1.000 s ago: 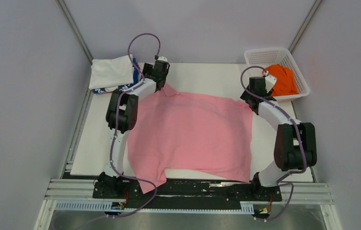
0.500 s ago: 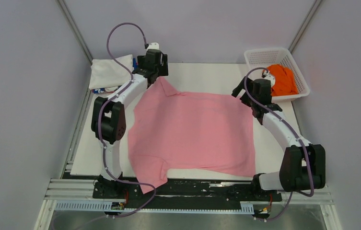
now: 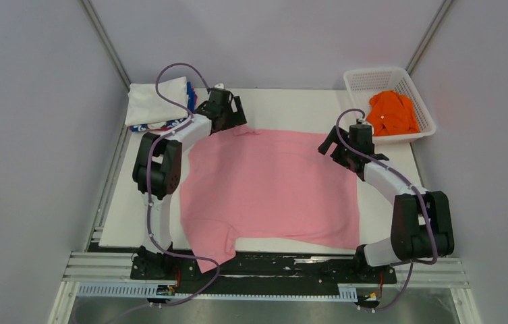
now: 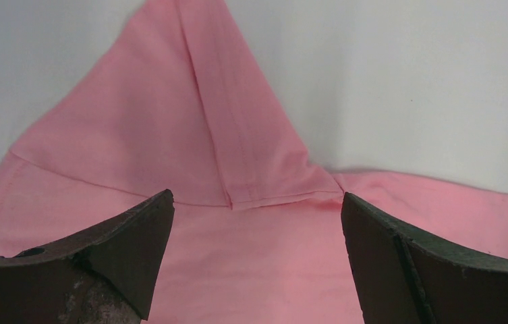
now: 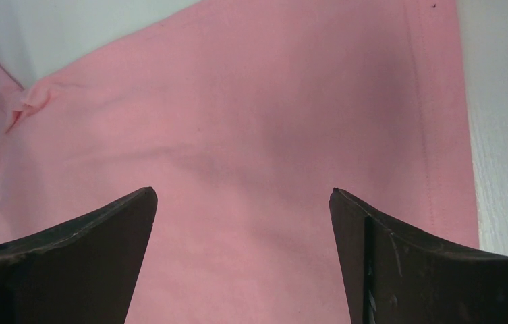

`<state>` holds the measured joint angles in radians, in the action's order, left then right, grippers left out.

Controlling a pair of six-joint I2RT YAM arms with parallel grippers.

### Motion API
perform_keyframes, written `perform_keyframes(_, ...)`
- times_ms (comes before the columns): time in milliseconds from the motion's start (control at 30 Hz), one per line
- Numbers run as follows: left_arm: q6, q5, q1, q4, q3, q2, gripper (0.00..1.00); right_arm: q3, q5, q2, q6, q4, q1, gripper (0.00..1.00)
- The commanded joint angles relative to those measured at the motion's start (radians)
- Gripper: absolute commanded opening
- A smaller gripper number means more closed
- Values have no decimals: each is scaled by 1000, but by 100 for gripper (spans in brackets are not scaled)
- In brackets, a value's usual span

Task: Fold and stack the t-shirts
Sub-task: Flatten out the tshirt

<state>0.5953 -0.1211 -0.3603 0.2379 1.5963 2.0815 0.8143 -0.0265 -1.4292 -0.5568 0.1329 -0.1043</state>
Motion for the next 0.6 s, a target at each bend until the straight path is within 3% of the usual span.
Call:
perform_keyframes(0, 91, 91, 1, -68, -15, 32, 100, -4, -24, -28, -3, -41, -4, 100)
perform_keyframes(567, 175, 185, 1, -185, -16, 113, 100, 11, 14, -70, 11, -19, -3, 100)
